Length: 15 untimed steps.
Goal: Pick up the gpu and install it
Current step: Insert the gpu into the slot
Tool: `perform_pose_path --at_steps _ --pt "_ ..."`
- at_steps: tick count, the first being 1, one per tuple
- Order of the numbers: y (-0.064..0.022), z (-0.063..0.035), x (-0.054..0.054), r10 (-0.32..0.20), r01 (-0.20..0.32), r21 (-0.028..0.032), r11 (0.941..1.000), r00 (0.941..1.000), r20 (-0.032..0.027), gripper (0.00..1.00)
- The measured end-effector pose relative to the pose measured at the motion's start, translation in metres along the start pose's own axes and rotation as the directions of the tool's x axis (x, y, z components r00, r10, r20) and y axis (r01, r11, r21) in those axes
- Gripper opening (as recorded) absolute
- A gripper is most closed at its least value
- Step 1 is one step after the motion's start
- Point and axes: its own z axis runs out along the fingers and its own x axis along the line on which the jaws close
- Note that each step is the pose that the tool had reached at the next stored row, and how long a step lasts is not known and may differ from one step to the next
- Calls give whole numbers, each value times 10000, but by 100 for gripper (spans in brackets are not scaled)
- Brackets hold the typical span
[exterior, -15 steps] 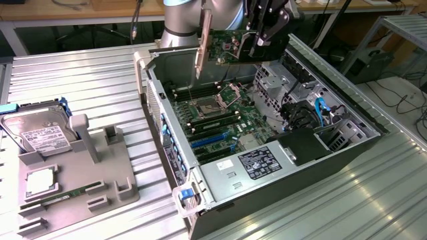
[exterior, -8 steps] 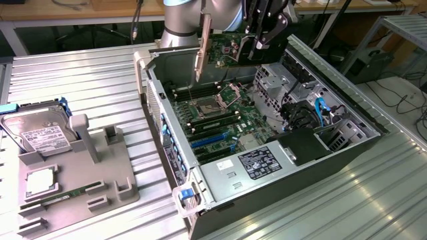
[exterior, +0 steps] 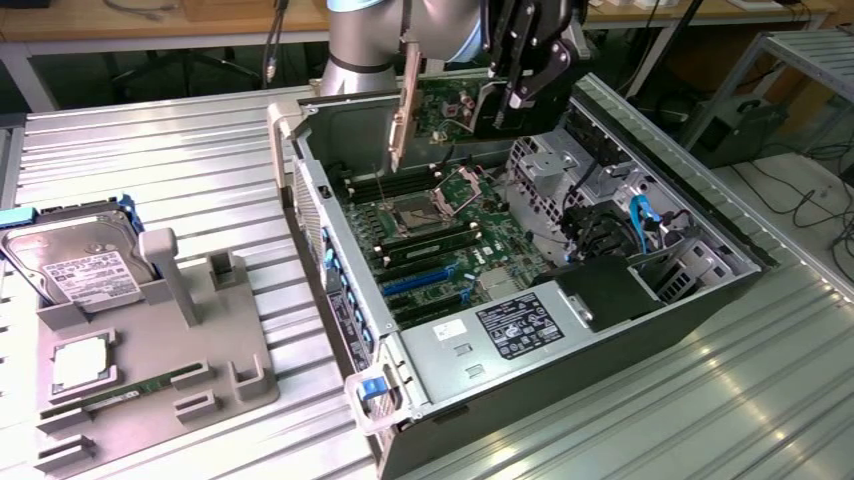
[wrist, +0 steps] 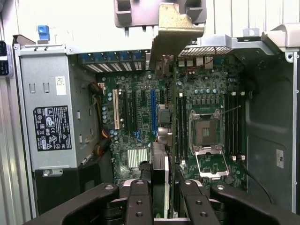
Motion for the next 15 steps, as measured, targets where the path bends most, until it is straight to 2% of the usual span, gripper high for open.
perform_pose_path --at_steps 7,15 --pt "0 53 1 -367 367 38 9993 9993 -4 27" --pt "-1 82 1 -444 444 48 9990 9990 -4 27"
